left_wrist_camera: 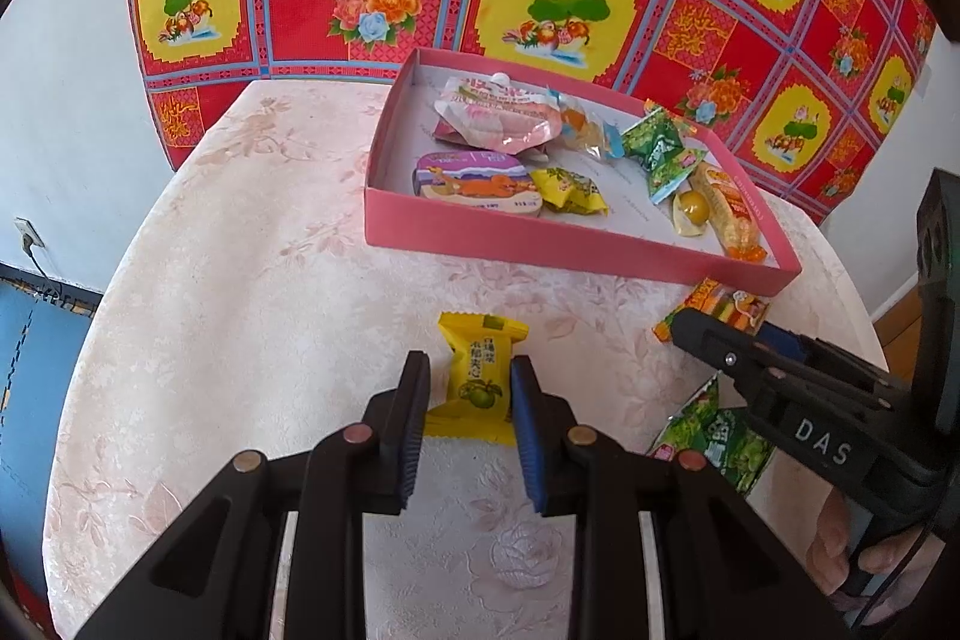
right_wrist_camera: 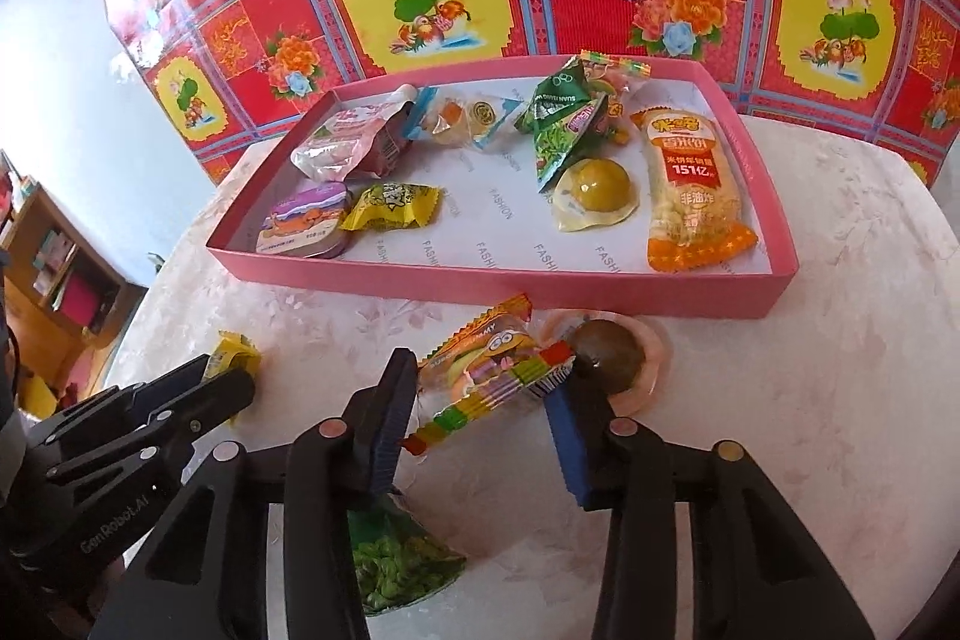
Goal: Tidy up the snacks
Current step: 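Grasp the yellow candy packet with the left gripper while the right grasps the minion-printed candy bag, then carry the yellow packet and minion candy bag over the pink tray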
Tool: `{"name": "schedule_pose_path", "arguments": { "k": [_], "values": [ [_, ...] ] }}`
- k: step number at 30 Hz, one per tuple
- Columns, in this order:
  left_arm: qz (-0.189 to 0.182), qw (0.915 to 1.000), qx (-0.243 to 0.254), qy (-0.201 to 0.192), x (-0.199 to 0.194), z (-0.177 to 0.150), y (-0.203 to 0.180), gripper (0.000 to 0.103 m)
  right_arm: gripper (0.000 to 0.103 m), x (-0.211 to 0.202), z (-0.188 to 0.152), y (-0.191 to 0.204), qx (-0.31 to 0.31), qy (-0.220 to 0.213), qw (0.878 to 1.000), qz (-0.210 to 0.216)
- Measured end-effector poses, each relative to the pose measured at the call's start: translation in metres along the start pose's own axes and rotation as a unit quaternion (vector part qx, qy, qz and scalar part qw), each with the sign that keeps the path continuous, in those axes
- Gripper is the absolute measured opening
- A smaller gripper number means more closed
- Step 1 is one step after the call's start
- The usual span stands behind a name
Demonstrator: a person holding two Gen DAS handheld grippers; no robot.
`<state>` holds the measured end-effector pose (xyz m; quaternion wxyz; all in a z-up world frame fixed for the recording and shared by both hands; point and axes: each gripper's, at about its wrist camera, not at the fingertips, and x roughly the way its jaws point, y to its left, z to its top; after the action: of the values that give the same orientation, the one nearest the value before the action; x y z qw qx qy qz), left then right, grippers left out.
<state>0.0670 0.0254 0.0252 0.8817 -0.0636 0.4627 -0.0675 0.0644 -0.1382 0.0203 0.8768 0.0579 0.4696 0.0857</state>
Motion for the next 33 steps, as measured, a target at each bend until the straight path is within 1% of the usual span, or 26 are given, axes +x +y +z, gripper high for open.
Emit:
{"name": "schedule_pose_path", "arguments": {
  "k": [1, 6, 16, 24, 33],
  "values": [
    [0.001, 1.0, 0.001, 0.001, 0.0, 0.0, -0.001, 0.028, 0.041, 0.0, -0.001, 0.0, -0.001, -0.001, 1.0, 0.002],
    [0.006, 1.0, -0.001, 0.003, 0.0, 0.001, -0.001, 0.028, 0.04, -0.001, -0.002, -0.005, 0.003, -0.005, 1.0, 0.015],
    [0.013, 0.9998, 0.007, -0.012, -0.012, 0.006, -0.011, 0.028, 0.039, -0.02, -0.004, -0.008, -0.005, -0.034, 0.998, 0.043],
    [0.011, 0.9998, 0.007, -0.012, -0.016, 0.007, -0.021, 0.028, 0.04, -0.031, -0.005, -0.015, -0.006, -0.043, 0.998, 0.049],
    [0.0, 0.9999, -0.002, -0.014, -0.022, 0.014, -0.026, 0.028, 0.039, -0.038, -0.003, -0.023, -0.001, -0.051, 0.997, 0.058]
  ]
}}
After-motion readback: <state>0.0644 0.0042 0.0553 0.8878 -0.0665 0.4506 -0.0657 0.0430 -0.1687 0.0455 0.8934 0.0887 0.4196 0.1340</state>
